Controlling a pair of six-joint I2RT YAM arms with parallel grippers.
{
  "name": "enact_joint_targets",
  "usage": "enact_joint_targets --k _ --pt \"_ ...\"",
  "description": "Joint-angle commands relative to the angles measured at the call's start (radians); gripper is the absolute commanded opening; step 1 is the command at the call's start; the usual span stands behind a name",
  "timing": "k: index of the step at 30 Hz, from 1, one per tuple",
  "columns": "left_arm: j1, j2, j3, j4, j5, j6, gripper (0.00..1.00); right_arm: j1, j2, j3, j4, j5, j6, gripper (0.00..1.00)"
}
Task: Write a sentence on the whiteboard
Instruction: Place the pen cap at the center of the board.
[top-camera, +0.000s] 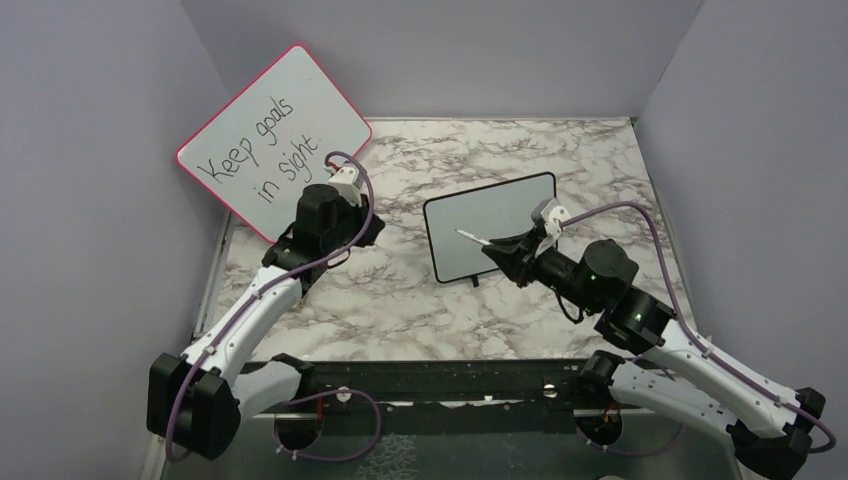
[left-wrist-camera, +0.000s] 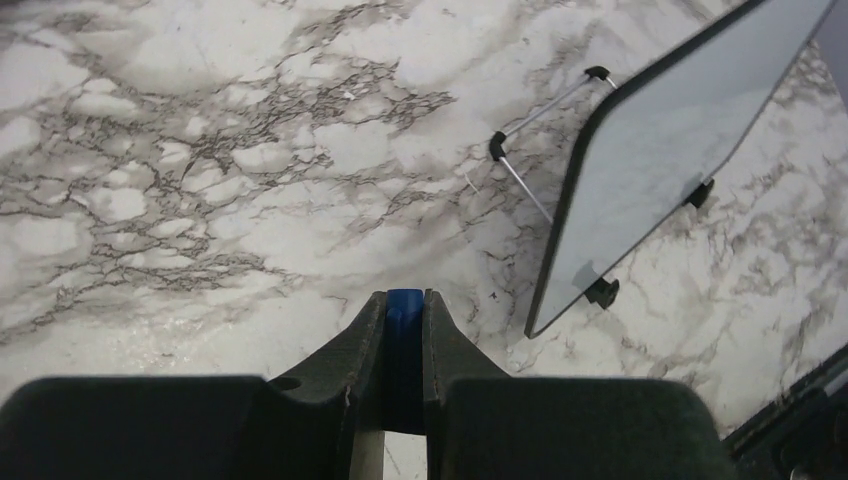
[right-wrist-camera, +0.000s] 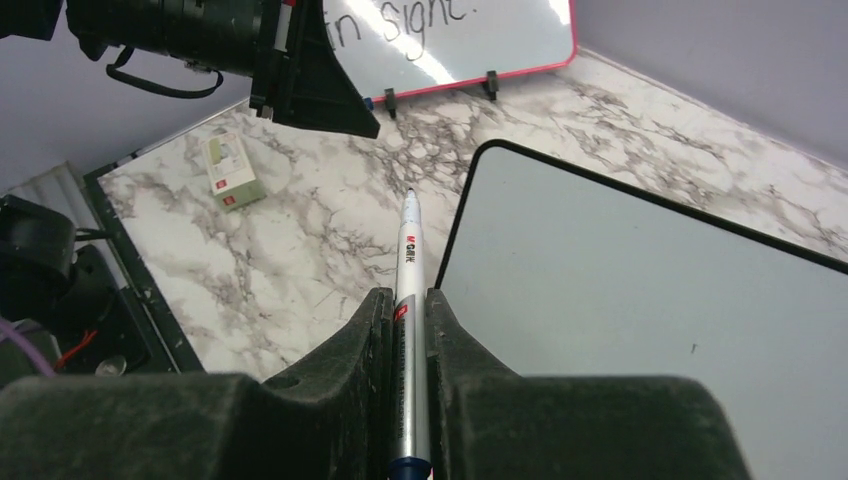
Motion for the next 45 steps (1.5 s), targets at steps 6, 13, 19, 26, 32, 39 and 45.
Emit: enact_joint_targets --k 6,13,19,26,32,39,45 --pt "-0.034 0.284 0.073 0.036 -0.311 -0.212 0.00 0.004 -0.022 -0.038 0.039 0.155 0.018 0.01" --pt "-0.079 0.518 0.135 0.049 -0.349 -0.183 0.01 0.006 -0.016 -0.054 0.033 0.183 0.022 0.01" --pt "-0.082 0.647 0.168 0.055 -0.365 -0.159 0.01 0.006 -0.002 -0.053 0.029 0.183 0.003 0.01" --pt "-0.085 0.712 0.196 0.042 -0.374 -0.161 0.05 0.006 -0.008 -0.053 0.020 0.189 0.005 0.01" --pt "-0.087 0.718 0.192 0.029 -0.382 -0.158 0.16 0.006 -0.007 -0.059 0.033 0.192 0.000 0.01" --pt "-0.087 0.632 0.187 0.025 -0.419 -0.156 0.34 0.006 0.026 -0.046 0.031 0.181 -0.004 0.01" --pt "-0.086 0.519 0.159 0.051 -0.460 -0.164 0.43 0.006 0.032 -0.040 0.018 0.180 -0.009 0.01"
